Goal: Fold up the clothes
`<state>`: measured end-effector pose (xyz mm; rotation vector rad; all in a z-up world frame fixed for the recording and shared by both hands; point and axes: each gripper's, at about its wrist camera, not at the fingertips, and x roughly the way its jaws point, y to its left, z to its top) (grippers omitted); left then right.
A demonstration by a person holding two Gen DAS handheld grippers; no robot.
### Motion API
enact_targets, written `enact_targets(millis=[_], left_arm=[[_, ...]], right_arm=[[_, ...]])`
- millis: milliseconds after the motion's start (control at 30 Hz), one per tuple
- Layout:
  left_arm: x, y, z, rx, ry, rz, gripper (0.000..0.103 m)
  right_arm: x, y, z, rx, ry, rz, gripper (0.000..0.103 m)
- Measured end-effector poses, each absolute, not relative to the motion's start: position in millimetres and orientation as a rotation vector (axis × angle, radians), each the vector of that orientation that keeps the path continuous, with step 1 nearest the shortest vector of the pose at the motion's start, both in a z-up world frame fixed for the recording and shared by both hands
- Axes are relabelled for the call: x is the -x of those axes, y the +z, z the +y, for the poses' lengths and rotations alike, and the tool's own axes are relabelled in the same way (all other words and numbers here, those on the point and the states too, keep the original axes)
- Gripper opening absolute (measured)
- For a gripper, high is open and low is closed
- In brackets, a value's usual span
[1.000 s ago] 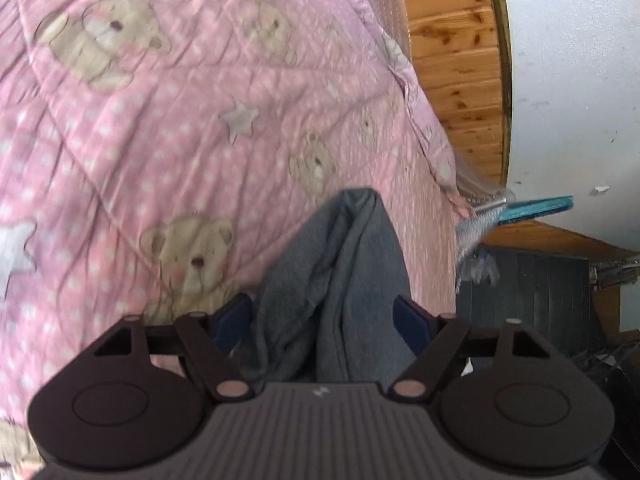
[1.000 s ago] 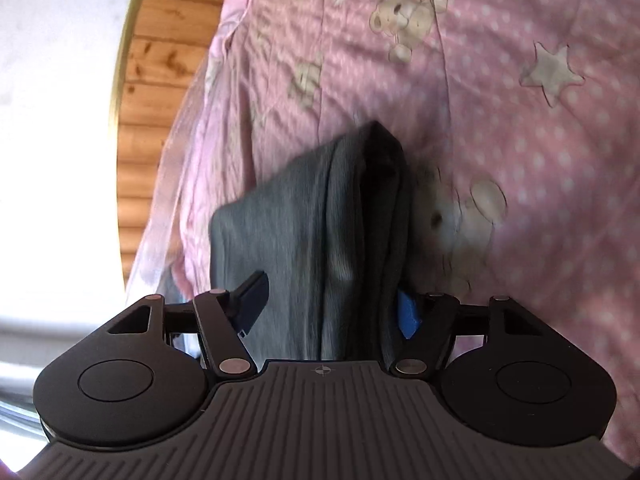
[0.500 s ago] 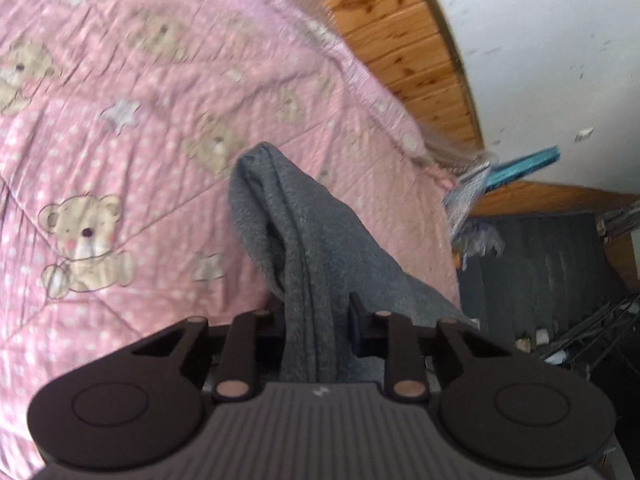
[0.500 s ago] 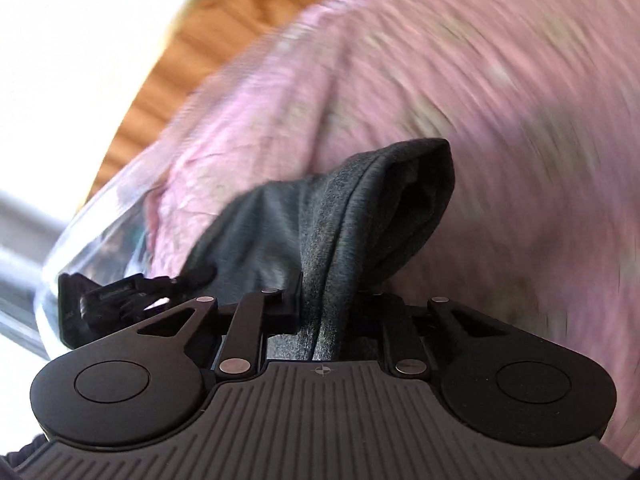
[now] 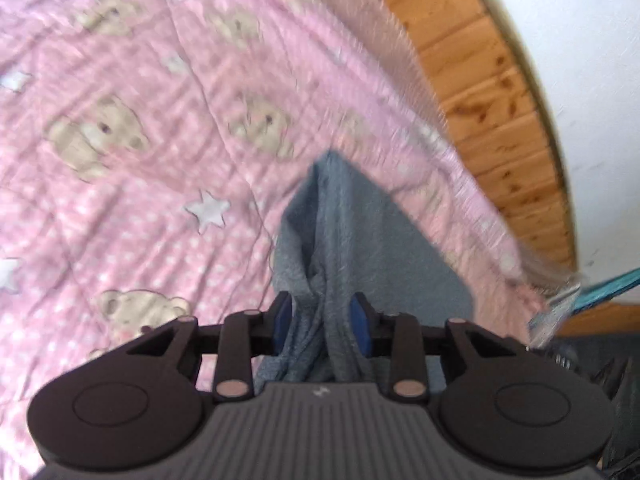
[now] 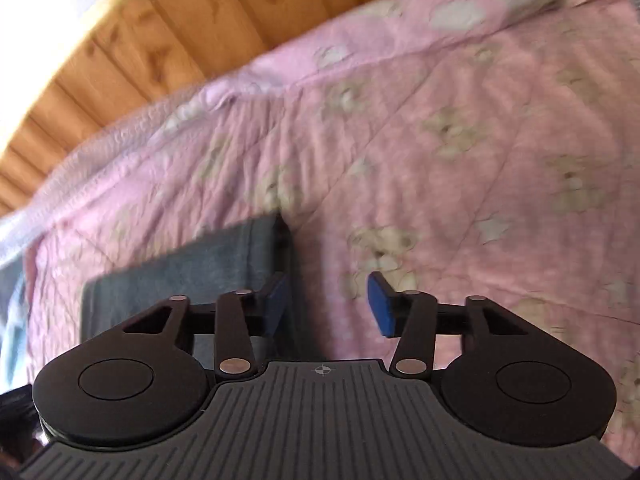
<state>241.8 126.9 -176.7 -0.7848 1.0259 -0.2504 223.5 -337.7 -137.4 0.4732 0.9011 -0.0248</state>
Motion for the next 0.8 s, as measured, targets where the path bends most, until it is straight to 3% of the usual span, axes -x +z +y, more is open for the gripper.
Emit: enact_targets(millis=[100,233,333,400,433,500,567,600,800], left_arm=[[-224.1,-153.5,121.6,0.82,-0.376,0.941,0.04],[-233.2,-172.2,81.5,0.705,-0.476,1.013,0.041],[-240.8,-211.9,79.9,0.65,-0.413,1.092,0.025],[-241.2,-211.0,85.5,0.661,-0.425,1.097,0.025],[-241.2,-210.0,88.5,0.667,-0.432,1.098,0.026],[-258.4,-202.1,82.7,0.61,-0.422,1.077,0.039],[-276.3,-193.9,76.3,0.551,-0.411,1.054,0.067],[-285.3,-189.8,73.2,0.522,-0.405,1.043,0.071],[-339.0,-165.3,54.2,0.346,-0.369,0.971,0.068]], right_arm=[[-182.3,-119.7,-301.2,-0.453,0.172,0.797,0.048],[-176.3,-167.9,-251.3,-0.295,0.333,0.91,0.039],[-170.6,-206.4,-274.1,-0.327,0.34,0.908,0.028],[-168.5,-203.2,-287.1,-0.377,0.317,0.921,0.022],[-168.0,-198.3,-288.6,-0.362,0.297,0.933,0.026],[-171.4,-183.4,-287.8,-0.318,0.277,0.924,0.037],[-180.4,-162.1,-281.6,-0.257,0.284,0.87,0.052],[-184.9,-151.4,-278.6,-0.227,0.288,0.843,0.054],[-265.4,-142.6,-252.2,-0.042,0.253,0.809,0.061]])
